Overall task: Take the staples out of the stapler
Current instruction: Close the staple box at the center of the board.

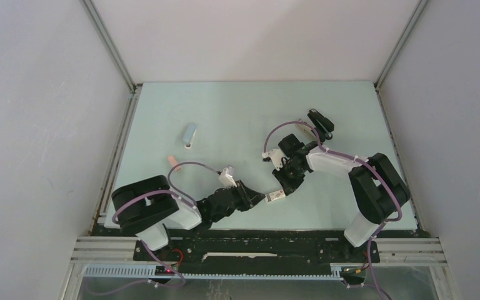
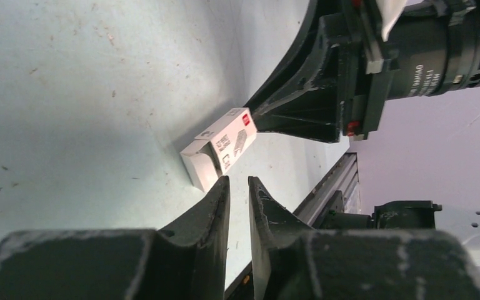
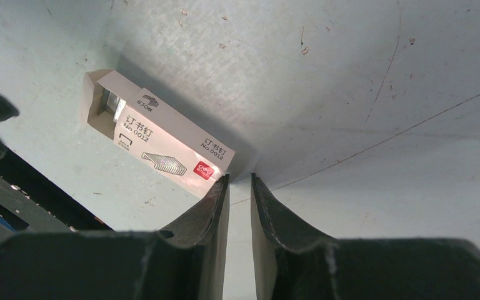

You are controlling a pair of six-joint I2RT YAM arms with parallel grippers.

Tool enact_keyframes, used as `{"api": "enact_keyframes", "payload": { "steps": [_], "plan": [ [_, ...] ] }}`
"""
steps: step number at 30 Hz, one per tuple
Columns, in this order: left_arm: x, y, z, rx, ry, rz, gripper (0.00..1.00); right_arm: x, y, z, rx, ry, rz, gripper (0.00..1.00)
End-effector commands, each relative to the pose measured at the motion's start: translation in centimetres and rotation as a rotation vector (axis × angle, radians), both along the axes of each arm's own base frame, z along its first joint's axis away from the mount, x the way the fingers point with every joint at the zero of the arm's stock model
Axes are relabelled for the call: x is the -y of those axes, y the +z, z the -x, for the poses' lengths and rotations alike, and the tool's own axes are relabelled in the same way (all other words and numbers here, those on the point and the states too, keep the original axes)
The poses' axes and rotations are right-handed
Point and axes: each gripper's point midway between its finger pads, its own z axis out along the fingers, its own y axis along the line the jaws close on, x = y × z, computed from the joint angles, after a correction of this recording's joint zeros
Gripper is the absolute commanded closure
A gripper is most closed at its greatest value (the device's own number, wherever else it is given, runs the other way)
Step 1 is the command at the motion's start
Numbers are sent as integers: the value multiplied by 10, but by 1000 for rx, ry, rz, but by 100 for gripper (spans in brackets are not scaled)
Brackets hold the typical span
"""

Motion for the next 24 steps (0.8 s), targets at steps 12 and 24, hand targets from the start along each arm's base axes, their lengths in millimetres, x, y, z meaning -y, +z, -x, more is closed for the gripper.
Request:
{"api": "enact_keyframes", "payload": {
  "steps": [12,24],
  "plan": [
    [3,-26,-2,-50,16,5,76,-4,-5,2,-8,15,10,73],
    [9,-42,-6,-129,35,-74,77,-4,-5,2,-10,15,11,73]
  ]
}}
